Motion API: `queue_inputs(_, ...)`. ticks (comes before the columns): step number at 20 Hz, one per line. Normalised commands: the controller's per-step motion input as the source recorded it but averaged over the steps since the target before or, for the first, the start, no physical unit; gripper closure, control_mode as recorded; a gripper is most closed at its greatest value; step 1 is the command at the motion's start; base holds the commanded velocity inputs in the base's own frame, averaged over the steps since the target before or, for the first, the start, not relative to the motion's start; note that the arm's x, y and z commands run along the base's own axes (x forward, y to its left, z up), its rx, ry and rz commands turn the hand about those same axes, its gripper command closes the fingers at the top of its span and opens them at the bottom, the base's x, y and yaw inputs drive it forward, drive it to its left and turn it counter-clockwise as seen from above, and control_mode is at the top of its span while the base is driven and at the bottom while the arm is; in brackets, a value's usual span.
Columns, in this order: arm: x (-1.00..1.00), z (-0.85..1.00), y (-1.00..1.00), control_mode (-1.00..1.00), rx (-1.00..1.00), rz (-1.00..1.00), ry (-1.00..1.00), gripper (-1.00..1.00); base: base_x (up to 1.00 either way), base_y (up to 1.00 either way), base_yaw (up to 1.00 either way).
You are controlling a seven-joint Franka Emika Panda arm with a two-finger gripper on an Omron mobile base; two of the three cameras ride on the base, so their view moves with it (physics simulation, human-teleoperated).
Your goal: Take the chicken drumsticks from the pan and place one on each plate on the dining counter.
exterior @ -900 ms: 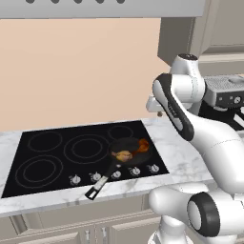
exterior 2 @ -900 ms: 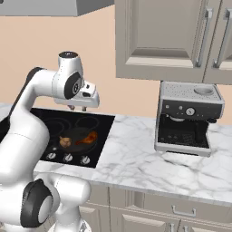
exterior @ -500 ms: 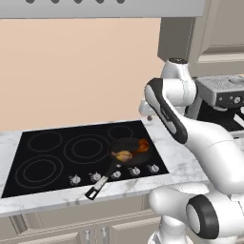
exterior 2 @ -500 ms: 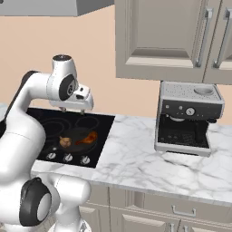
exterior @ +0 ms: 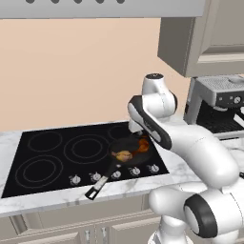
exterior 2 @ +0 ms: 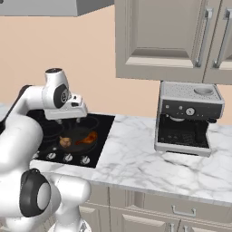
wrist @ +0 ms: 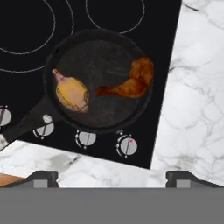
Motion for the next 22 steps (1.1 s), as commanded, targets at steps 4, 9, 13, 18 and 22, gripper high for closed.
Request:
queue_inputs(4,0.36,-0.61,0.27,-1.0,-0.05,0.27,0.03,-1.0,0.0,0.0,0.0)
queue_inputs(9,0.34,-0.55,0.61,-1.0,-0.01,0.2,0.13,-1.0,0.0,0.0,0.0)
queue_inputs(13,0.28,-0.64,0.55,-1.0,-0.06,0.14,0.12,-1.0,0.0,0.0,0.0)
queue_inputs(18,0.45,-0.63,0.13,-1.0,-0.08,0.11,0.07,-1.0,0.0,0.0,0.0)
queue_inputs(22,0.55,-0.48,0.0,-1.0,-0.02,0.07,0.02,-1.0,0.0,0.0,0.0)
